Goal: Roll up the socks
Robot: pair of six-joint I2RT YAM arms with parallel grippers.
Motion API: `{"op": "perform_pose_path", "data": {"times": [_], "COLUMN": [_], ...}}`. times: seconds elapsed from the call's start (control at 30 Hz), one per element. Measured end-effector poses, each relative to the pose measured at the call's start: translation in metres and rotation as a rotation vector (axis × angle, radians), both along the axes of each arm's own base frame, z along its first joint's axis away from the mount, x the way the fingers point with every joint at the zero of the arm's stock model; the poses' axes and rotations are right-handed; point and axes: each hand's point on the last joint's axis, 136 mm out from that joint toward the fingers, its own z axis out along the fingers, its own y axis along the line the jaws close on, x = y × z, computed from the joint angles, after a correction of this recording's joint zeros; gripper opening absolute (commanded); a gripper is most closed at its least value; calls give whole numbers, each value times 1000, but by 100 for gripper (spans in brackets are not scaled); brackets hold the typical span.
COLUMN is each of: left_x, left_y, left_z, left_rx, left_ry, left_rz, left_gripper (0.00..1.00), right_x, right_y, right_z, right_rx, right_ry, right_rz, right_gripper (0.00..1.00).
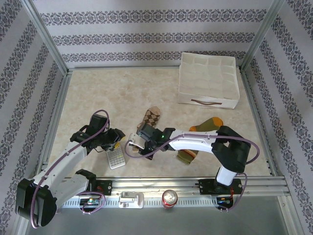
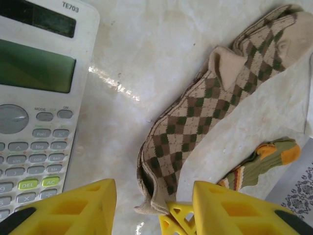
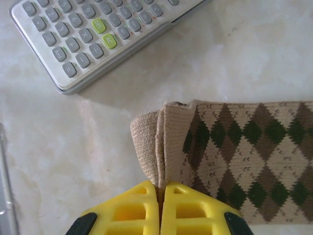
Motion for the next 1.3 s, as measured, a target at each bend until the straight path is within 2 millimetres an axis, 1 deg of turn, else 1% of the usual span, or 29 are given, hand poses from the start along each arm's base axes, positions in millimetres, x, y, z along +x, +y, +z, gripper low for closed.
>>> {"op": "perform_pose_path", "data": {"times": [0.17, 0.3, 0.43, 0.53, 0.67, 0.8, 1.03, 1.3], "left_x": [-4, -9, -14, -15, -12, -15, -10, -3], "left_y": [-3, -7, -12, -18, -28, -35, -49, -54], "left_z": [-4, -13, -24, -25, -29, -37, -51, -60], "left_rx": [-19, -54, -87, -112, -133, -138, -142, -136], "left_ry": [23, 49, 73, 74, 76, 96, 121, 125], "left_rz": [-12, -8, 4, 4, -4, -8, -6, 15], "left_gripper": [36, 29, 27, 27, 27, 30, 42, 43], "right_x": [10, 20, 26, 29, 31, 32, 33, 37], "right_y": [0, -2, -3, -1, -1, -2, -2, -4], "right_z": [-11, -20, -21, -23, -29, -31, -32, -31], "right_rx": [14, 25, 48, 61, 61, 58, 64, 78], "right_ry": [180, 302, 399, 454, 505, 545, 581, 615], "right_rz": [-63, -118, -158, -178, -199, -219, -232, -260], "right_gripper": [0, 0, 0, 0, 0, 0, 0, 0]}}
